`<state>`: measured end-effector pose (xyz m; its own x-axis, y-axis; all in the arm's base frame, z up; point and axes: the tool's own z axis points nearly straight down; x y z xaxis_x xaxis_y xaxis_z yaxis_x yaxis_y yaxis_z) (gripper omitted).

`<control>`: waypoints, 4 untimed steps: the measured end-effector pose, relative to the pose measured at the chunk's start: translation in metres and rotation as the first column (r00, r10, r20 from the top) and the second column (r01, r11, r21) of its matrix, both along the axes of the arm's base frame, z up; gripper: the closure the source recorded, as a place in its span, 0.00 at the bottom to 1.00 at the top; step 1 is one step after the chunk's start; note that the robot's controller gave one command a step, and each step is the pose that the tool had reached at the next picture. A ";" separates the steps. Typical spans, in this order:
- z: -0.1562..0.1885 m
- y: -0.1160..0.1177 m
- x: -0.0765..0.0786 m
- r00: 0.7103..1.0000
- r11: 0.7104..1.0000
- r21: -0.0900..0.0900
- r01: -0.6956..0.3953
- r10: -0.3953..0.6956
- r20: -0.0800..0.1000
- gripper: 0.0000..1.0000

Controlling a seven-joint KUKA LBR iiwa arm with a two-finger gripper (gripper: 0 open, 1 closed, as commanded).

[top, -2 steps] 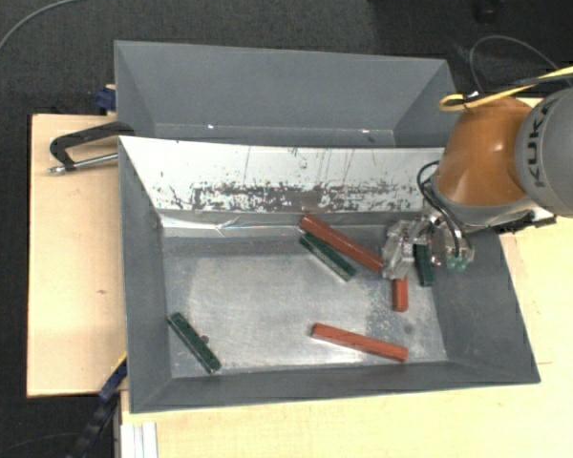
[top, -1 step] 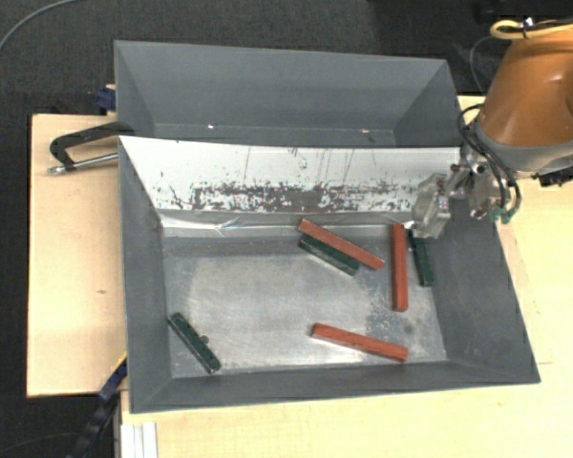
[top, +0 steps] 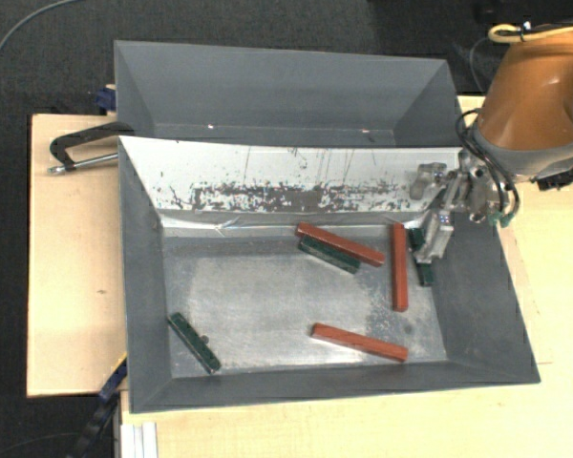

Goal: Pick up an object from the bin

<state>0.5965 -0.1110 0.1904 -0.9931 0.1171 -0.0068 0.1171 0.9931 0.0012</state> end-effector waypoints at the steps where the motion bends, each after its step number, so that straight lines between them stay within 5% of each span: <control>1: -0.118 0.039 -0.024 0.976 0.976 0.000 -0.217 0.217 -0.004 0.00; 2: -0.119 0.033 -0.003 0.985 0.985 -0.001 -0.170 0.170 0.002 0.00; 3: -0.119 0.033 -0.003 0.985 0.985 0.000 -0.170 0.170 0.000 1.00; 4: 0.047 0.026 -0.011 0.989 0.989 -0.004 -0.150 0.150 0.009 1.00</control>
Offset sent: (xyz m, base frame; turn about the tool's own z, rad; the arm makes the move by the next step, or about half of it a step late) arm -0.0252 0.0385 -0.1195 -0.2198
